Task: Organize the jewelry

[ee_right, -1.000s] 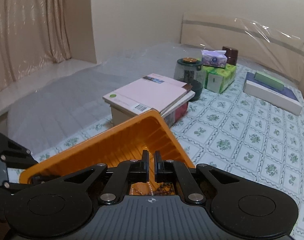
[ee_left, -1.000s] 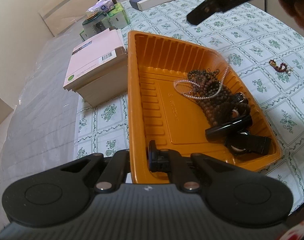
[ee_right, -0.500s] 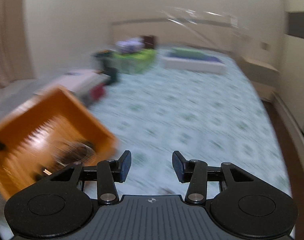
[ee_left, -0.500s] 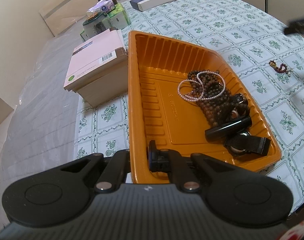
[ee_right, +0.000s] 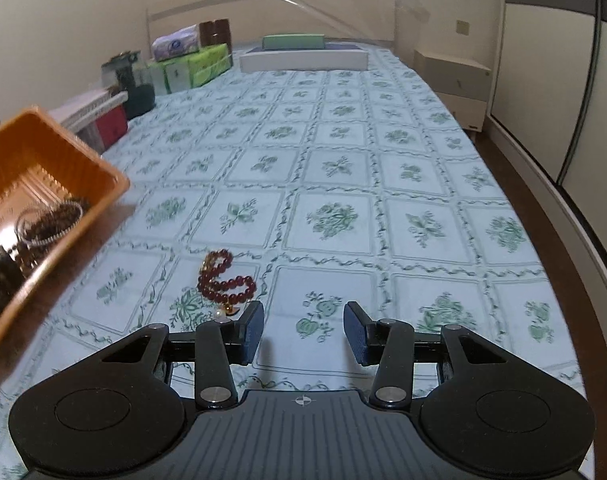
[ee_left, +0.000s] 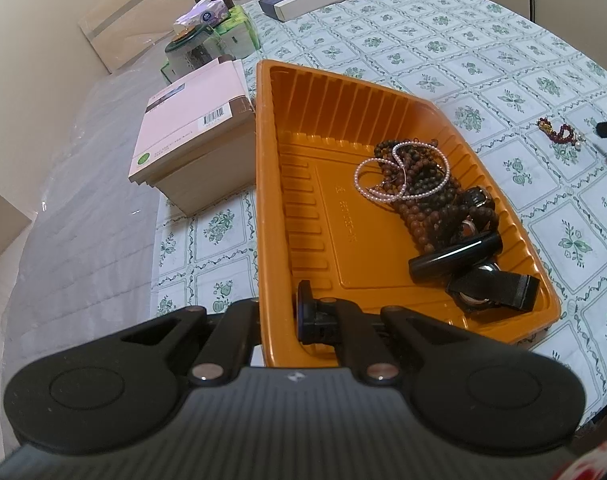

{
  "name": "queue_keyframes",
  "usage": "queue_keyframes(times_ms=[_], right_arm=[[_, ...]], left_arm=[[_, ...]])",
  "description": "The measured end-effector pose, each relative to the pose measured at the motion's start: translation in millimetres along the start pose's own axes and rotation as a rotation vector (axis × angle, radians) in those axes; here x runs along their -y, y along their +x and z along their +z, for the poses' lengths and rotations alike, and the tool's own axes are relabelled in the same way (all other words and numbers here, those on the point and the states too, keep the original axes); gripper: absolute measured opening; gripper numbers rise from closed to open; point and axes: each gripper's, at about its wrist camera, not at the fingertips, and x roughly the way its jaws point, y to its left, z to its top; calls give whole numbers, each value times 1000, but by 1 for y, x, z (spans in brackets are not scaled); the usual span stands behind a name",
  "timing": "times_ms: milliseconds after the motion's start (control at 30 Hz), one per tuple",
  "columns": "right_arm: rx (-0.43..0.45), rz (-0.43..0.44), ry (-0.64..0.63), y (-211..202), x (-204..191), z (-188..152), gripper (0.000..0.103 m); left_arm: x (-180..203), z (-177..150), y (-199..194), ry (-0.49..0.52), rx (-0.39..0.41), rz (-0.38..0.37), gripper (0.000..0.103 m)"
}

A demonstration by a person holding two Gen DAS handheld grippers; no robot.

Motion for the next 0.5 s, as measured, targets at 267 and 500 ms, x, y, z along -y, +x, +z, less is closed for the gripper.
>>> queue_keyframes(times_ms=[267,500], right_arm=[[-17,27,-104,33,-23,-1,35],[-13,23,-175,42,-32,1,7]], left_arm=[[0,0,2,2,-5,2,3],[0,1,2,2,-9,3,3]])
